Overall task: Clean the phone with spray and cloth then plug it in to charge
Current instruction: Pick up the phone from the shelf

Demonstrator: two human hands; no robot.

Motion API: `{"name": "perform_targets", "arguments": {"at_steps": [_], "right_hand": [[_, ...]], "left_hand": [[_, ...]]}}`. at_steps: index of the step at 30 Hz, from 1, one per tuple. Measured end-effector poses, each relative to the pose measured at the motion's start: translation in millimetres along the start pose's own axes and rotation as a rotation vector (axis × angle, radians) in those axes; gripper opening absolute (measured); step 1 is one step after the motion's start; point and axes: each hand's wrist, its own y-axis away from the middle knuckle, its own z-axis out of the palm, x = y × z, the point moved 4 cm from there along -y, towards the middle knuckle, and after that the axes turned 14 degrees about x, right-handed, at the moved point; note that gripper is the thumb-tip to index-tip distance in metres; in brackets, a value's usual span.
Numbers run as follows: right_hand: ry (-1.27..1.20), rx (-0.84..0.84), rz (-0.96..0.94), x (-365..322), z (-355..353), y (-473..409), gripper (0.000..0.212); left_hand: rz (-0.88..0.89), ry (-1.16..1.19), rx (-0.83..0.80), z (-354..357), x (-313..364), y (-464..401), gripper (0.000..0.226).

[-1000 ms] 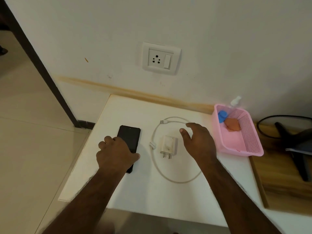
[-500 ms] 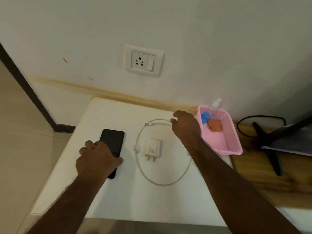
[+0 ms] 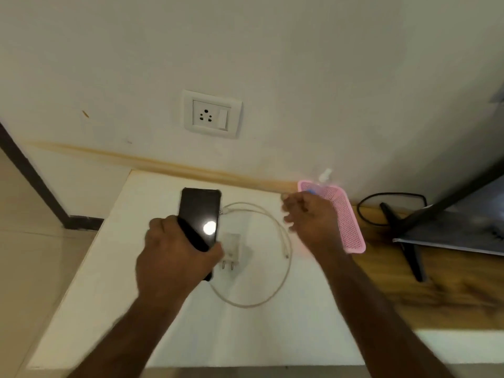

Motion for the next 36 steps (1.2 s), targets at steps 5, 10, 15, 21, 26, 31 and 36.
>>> {"name": "perform_targets", "arguments": {"at_steps": [5,10,15,21,26,31,36], "right_hand": [[-0.266,-0.295,0.288,-1.5,25.8,70.7,0.018],[-0.175,-0.247,0.301,23.4,6.6,89.9,0.01],[-0.071,-0.239,0.477,62.1,-5.8,99.1,0.013],[0.003,-0.286,0.619,93.2,8.0,101.2,0.013],[0.137,-0.27,0.518,109.8,20.9,93.3,0.014],[0.227,-0.203,0.422,115.3,27.5,87.6,0.008],[0.232,-0.218,0.386,110.3,28.0,88.8,0.009]], "left_hand": [[0.085,0.127,-0.036,1.9,37.2,31.3,0.075],[0.087,0.146,-0.145,14.8,59.0,66.1,0.073],[-0.011,0.203,-0.476,45.8,57.2,93.5,0.08],[-0.121,0.205,-0.651,67.6,43.1,101.5,0.057],[-0.179,0.207,-0.7,71.3,42.5,99.5,0.059],[-0.144,0.142,-0.671,75.6,40.8,98.0,0.055],[-0.121,0.089,-0.637,79.0,37.5,95.3,0.053]]}}
